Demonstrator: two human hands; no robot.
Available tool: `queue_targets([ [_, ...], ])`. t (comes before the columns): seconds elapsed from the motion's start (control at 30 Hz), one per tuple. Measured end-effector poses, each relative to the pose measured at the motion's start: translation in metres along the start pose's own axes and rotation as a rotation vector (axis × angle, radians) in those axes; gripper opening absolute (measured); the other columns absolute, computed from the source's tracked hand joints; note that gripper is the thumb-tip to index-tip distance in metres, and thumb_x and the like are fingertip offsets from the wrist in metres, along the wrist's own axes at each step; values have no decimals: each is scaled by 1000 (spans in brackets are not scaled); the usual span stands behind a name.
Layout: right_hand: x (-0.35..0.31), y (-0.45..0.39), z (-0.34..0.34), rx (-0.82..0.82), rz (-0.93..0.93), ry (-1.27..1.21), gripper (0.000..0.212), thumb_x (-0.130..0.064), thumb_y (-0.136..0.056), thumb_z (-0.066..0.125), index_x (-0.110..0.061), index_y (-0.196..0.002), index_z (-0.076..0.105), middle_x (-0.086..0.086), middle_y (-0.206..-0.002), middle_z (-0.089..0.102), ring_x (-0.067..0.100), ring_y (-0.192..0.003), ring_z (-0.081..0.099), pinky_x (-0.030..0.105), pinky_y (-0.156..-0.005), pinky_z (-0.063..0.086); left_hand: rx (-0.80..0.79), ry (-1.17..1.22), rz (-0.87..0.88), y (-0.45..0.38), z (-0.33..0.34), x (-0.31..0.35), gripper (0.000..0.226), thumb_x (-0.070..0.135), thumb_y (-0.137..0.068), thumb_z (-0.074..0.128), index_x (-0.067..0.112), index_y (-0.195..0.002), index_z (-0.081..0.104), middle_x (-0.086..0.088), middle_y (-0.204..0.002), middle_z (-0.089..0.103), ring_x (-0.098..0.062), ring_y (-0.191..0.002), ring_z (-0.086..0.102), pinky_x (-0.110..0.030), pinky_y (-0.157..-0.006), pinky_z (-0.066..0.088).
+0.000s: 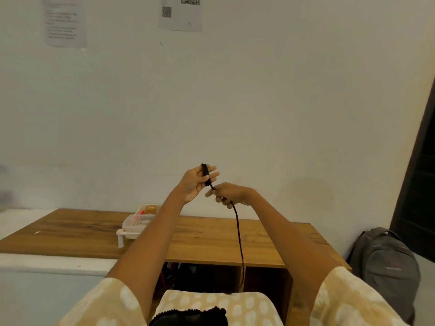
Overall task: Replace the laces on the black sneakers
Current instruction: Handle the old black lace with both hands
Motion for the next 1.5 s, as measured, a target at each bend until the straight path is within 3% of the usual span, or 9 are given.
queue_targets([
  [0.13,-10,14,19,-241,43,175,34,-18,-100,42,-7,-132,50,-2,-72,47,9,-52,39,20,-52,42,71,-202,-12,-2,-17,-5,66,-29,-84,29,-3,-145,24,-15,-147,37,-32,-129,46,-34,-97,43],
  [0.3,-65,25,-24,-62,-118,242,26,-31,-96,53,-7,-101,62,-4,-63,44,7,-47,35,16,-46,35,-104,-442,-125,12,-3,-16,54,-22,-85,30,-4,-135,42,-13,-121,59,-25,-105,62,-25,-81,53],
  [0.43,-75,24,-68,239,-188,227,28,-33,-98,47,-10,-90,60,0,-65,42,11,-53,33,18,-45,30,-212,-228,-219,25,13,-23,37,6,-93,30,0,-118,57,-15,-113,66,-29,-93,68,-31,-77,56],
  [0.57,-49,15,-70,362,-176,94,22,-24,-100,38,-10,-90,52,2,-68,41,10,-52,30,21,-44,25,-212,-10,-187,23,20,-8,51,39,-99,31,-1,-112,59,-13,-96,69,-25,-74,66,-31,-67,55],
  [0.77,-4,2,-13,128,-72,79,33,-29,-104,28,-11,-109,54,0,-65,39,10,-50,28,18,-40,25,-140,239,-41,7,15,18,73,57,-95,29,-4,-133,43,-21,-133,54,-34,-119,55,-42,-94,49],
  [0.97,-14,11,-5,-2,-107,102,37,-44,-99,41,-15,-105,64,-4,-61,32,8,-49,24,19,-44,22,-23,-185,-84,4,-12,3,69,55,-97,28,2,-140,36,-13,-141,46,-28,-127,47,-37,-103,39],
  [1.13,-49,20,-43,169,-181,165,33,-40,-98,45,-10,-89,55,-4,-59,34,9,-50,27,18,-44,25,-169,-572,-160,15,-3,-17,60,53,-99,21,10,-119,57,-13,-120,64,-27,-99,66,-40,-97,47],
  [1.33,-48,25,-70,401,-310,-66,27,-38,-96,52,-13,-88,46,-4,-63,37,7,-50,29,17,-43,26,-214,-396,-228,24,17,-6,64,56,-97,27,4,-92,65,-10,-81,68,-22,-61,63,-32,-68,52],
  [1.5,-11,13,-45,539,-338,-294,17,-25,-102,39,-13,-91,47,-1,-64,42,8,-47,30,18,-39,24,-181,11,-114,14,23,11,58,49,-98,33,-1,-111,61,-15,-103,70,-29,-85,69,-35,-74,58],
])
Point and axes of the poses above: each hand's wrist, its own y-axis away from the middle knuckle, its own z-axis out of the palm, x = y × z, the point moved 10 cm from there along -y, towards the middle knuckle
